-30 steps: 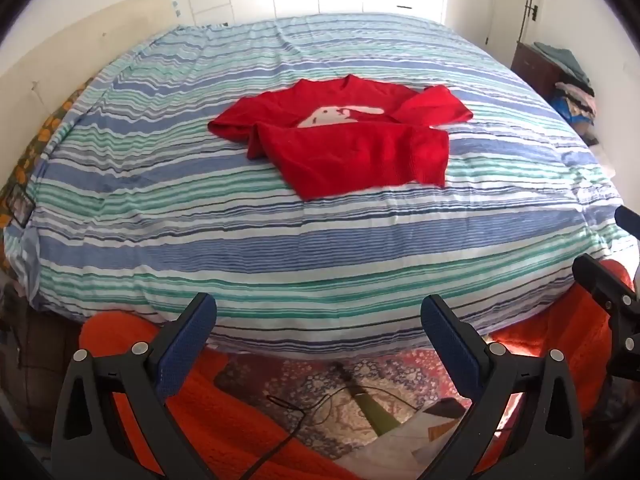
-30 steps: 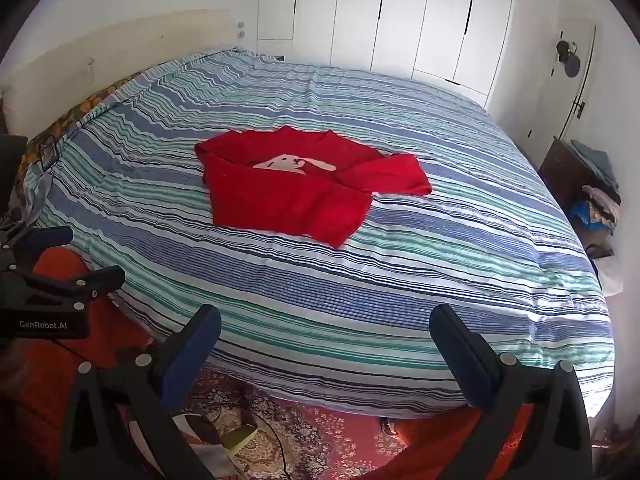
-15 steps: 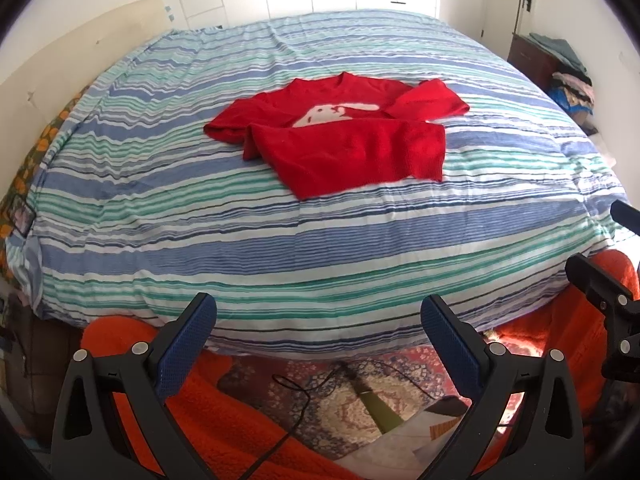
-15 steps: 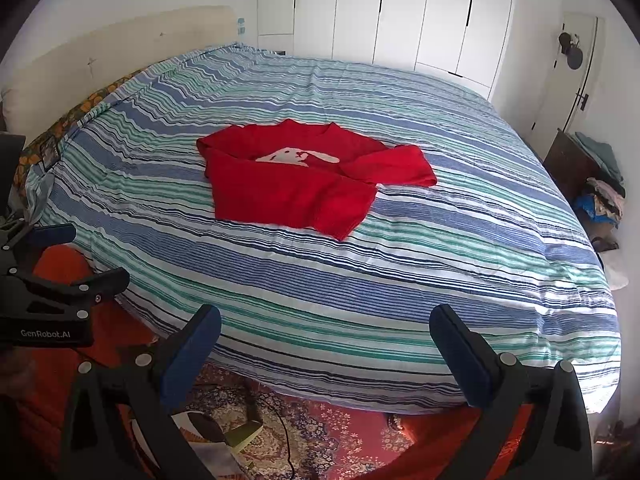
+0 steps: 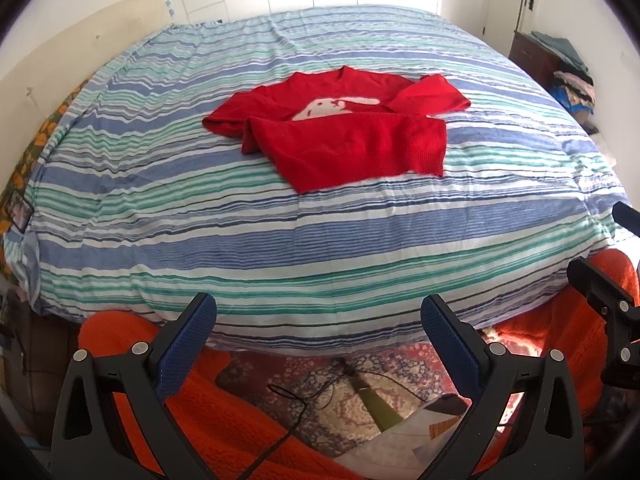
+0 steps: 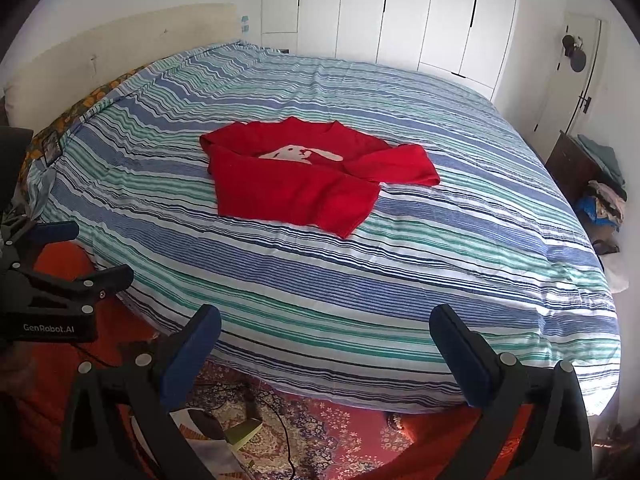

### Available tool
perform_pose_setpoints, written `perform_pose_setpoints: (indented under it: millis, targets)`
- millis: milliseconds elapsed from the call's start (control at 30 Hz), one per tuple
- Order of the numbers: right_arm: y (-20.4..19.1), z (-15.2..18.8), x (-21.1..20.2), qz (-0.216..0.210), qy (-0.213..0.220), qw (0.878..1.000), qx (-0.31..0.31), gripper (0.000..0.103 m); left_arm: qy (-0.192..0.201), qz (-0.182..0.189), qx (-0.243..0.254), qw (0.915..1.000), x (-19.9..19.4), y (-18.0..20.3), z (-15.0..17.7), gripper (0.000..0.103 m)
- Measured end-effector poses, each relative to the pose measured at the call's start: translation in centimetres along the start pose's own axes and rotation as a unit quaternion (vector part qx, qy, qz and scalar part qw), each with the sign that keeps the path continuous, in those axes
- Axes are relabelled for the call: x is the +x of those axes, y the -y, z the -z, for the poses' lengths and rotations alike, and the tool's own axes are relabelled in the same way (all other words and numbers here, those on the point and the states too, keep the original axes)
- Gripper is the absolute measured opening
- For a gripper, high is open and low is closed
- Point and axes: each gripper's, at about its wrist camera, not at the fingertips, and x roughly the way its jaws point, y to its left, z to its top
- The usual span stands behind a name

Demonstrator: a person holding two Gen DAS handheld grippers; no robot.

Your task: Fold small clothes

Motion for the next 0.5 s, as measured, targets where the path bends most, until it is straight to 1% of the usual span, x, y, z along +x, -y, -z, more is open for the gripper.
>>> perform_pose_setpoints:
  millis: [500]
  targets:
    - [-0.17,0.07,0.11,0.000,0.001,1.000,-0.004,0.103,0.003,-0.003,0.002,1.0000,-0.05,-0.01,-0.13,0.102]
